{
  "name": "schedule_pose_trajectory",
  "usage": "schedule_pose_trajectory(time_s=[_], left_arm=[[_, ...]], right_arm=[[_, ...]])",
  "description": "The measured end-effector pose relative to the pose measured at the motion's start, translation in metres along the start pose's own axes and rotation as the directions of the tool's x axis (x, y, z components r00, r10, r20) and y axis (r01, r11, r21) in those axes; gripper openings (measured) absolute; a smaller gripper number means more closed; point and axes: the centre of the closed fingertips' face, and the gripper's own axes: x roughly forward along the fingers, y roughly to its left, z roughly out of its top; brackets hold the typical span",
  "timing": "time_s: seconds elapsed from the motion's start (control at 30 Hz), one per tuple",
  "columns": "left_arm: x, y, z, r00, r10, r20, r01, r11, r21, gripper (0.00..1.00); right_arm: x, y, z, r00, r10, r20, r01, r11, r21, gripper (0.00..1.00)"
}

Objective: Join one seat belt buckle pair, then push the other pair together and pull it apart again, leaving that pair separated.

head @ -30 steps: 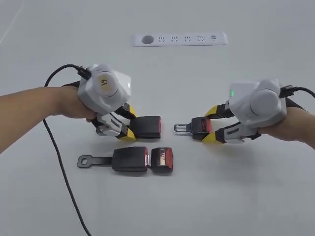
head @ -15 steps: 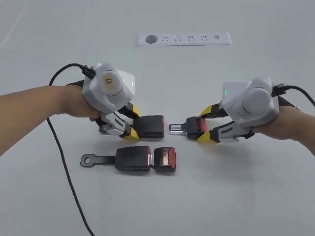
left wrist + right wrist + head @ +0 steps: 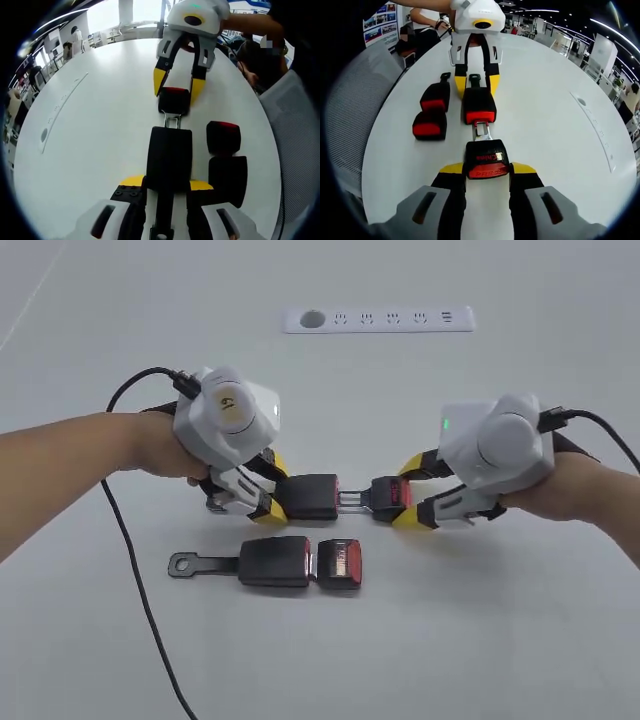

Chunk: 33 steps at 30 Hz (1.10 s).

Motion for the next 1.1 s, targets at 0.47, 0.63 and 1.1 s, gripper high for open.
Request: schedule_pose_trajectory(time_s=[0.47,0.63,1.1], left_arm=[[0.0006,0.0021,-0.0018,1.0000,0.003,0.001,-0.003,1.000,-0.002,0.31],[-0.0009,0.0002,0.0003,1.0000,0.004,0.001,-0.004,1.000,-0.003,0.31],[-0.0011,0.0010,-0.0002,1.0000,0.008,0.006,-0.008,1.000,-0.006,0.31]], right_arm=[[0.0067,-0.0002,0.0079,0.9999,0.000,0.014,0.000,1.000,0.001,0.31],[0.0089,0.0003,0.0101,0.9998,-0.002,0.018,0.002,1.000,-0.004,0.31],[0.0088,0.0029,0.0104,0.9996,-0.006,0.027,0.007,1.000,-0.015,0.31]])
